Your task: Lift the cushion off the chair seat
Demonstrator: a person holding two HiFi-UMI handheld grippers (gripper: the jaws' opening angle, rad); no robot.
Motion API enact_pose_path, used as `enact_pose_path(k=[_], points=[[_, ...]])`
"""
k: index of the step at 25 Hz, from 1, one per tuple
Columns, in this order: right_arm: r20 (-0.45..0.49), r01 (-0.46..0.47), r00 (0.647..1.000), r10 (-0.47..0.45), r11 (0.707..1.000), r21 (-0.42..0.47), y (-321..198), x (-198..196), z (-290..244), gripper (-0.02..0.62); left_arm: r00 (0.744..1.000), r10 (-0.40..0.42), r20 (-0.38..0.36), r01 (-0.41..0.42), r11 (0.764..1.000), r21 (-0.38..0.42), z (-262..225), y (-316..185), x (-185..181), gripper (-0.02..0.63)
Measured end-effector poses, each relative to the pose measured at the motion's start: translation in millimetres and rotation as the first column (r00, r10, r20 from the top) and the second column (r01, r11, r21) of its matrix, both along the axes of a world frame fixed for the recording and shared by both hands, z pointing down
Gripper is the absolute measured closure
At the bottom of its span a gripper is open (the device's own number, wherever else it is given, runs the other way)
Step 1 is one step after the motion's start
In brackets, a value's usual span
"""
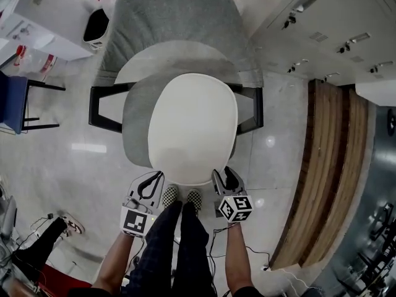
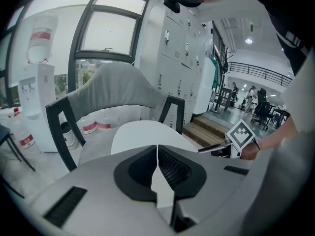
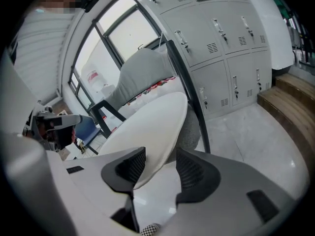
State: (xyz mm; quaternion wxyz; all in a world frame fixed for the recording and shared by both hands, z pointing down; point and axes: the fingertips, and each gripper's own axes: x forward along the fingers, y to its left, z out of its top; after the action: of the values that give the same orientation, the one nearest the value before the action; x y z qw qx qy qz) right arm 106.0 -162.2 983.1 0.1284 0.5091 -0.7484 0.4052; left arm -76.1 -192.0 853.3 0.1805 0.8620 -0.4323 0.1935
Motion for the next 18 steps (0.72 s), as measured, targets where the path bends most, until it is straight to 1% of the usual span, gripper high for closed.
enact_pose_path(k=[4,6,9,11,14,17,18], points=[[0.058,0.020,0.998,-0.020,1.000,-0.001,-0.8,-9.8,-0.2,0.405,1.000,-0.009,0.003,0.009,1.000,-0.011,6.7,2.2,-2.3,0.583],[0.067,0.030,0.997,-0.030,1.000,-0.003,-1.2,-14.0,-0.2,0.405,1.000,-0.005,0.014,0.005,1.000,-0.026,9.1,4.4,-2.6,0.583],[0.062,0.031,0.998,-0.030,0.999,-0.015,-1.1,-15.4,3.6,0.405,1.000,0.008,0.028,-0.007,0.999,-0.037,9.4,6.6,-3.0,0.583],[0.065,0.027,0.998,-0.025,0.999,-0.024,-0.4,-15.4,7.8,0.405,0.999,0.021,0.047,-0.018,0.998,-0.060,11.7,9.7,-5.1,0.583],[0.060,0.032,0.998,-0.031,0.999,-0.024,-0.9,-14.9,11.1,0.405,1.000,-0.006,0.024,0.006,1.000,-0.029,10.4,6.6,-8.3,0.583],[0.043,0.030,0.999,-0.029,1.000,-0.009,-2.2,-13.2,9.0,0.407,0.999,-0.012,0.033,0.013,0.999,-0.034,12.3,8.8,-14.4,0.583],[0.035,0.022,0.999,-0.022,1.000,-0.004,-3.0,-11.7,7.1,0.431,0.999,-0.017,0.031,0.018,0.999,-0.033,12.0,9.2,-15.8,0.583]])
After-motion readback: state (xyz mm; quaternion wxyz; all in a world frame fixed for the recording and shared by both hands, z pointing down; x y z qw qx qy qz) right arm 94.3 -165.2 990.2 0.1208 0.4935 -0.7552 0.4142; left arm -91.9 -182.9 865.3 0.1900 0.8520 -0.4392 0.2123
